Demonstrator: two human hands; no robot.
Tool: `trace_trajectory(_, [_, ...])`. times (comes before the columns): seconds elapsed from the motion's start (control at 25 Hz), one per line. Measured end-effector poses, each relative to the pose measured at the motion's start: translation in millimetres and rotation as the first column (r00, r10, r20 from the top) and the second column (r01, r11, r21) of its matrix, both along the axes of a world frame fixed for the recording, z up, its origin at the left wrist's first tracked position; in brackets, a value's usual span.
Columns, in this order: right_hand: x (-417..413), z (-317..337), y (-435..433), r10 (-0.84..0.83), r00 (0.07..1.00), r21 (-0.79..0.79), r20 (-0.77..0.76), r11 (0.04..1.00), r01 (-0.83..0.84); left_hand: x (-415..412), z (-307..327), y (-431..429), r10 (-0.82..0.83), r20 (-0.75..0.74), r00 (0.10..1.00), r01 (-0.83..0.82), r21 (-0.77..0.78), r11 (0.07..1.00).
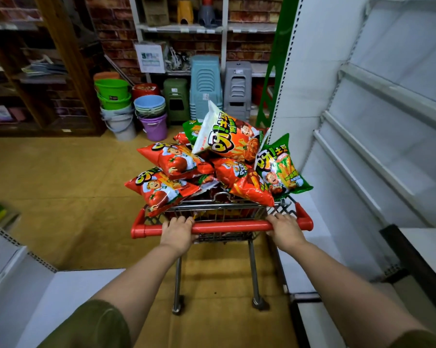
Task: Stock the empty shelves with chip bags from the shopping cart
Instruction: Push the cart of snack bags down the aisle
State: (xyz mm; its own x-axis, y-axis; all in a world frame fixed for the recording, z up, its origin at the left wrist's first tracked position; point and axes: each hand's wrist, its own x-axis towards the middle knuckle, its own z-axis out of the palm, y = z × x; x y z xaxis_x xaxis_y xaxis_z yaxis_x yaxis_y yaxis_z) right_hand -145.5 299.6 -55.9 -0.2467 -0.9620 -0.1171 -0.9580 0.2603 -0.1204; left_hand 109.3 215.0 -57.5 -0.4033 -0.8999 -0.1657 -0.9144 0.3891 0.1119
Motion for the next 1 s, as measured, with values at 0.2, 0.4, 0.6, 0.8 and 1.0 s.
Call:
trace_trajectory(0.2, [38,-4,89,-0.020,0.999,0.017,0.037,1.000,0.019,36,-6,88,-0.025,0.022,0.999,0.025,-0.036,0.999])
trace_trajectory(0.4, [72,-10,182,0.019,0.997,-0.032,0.071,0.999,-0.017,73,-8,177,-0.012,0.027,1.000,0.013,-0.047,0.999])
trace_trajectory(0.6, [106,-11,281,0.050,0.997,-0.054,0.067,0.997,-0.046,107,-9,277,0.013,0.002,1.000,-0.013,-0.052,0.999])
trace_trajectory(0.8, [145,-16,392,0.045,0.997,-0.060,0.065,0.997,-0.041,148,-11,390,0.004,0.021,1.000,-0.003,-0.042,0.999])
trace_trajectory(1.0, [183,-18,498,0.022,0.998,-0.072,0.056,0.997,-0.018,187,-11,498,-0.005,-0.007,1.000,0.004,-0.052,0.999])
